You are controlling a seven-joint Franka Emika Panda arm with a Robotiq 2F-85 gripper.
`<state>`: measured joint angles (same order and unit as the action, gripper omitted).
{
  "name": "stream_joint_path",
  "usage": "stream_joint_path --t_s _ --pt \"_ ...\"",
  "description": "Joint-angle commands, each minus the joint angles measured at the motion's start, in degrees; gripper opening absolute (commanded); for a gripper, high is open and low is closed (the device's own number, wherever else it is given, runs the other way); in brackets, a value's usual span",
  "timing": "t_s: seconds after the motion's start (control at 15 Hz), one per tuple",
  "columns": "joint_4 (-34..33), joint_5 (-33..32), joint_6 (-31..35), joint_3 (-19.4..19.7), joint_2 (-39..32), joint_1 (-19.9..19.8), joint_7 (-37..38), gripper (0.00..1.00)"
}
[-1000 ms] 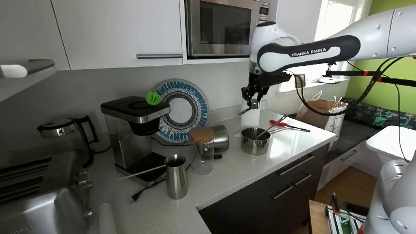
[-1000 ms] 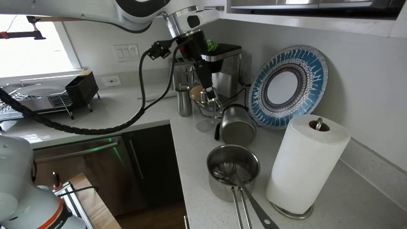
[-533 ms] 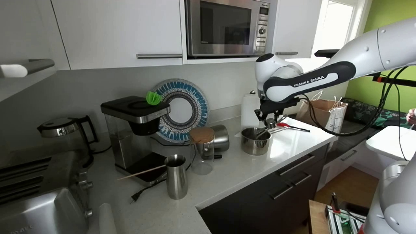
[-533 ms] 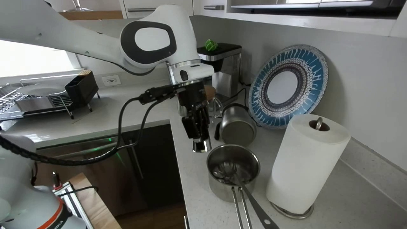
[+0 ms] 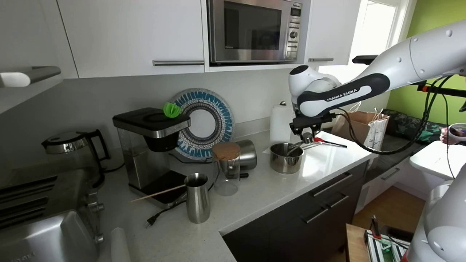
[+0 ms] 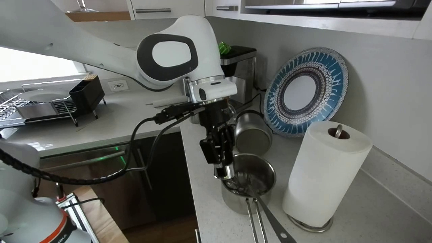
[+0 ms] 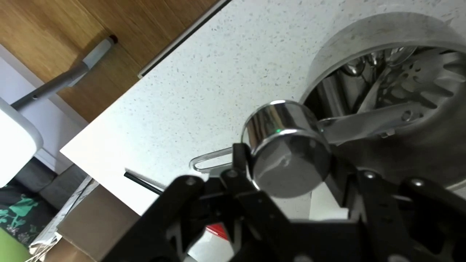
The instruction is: Pick up the silver measuring spoon from the top of the jar cork and put it in the pot
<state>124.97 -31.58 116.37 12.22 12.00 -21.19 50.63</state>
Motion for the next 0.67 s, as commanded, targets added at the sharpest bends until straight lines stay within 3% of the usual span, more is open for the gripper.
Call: stream_joint_path --t_s 0.0,0.4,0.47,0.6 --pt "-2.05 1.23 3.00 1.28 -4.65 0.47 0.55 0.30" --pt "-6.91 2.46 5.92 1.69 -10.62 1.67 -0.37 0.30" --pt "-7.31 3.10 5.17 1.78 -11.11 1.90 -0.99 0.80" --pt "-7.63 3.89 4.58 1.95 -11.57 2.16 -1.70 0.85"
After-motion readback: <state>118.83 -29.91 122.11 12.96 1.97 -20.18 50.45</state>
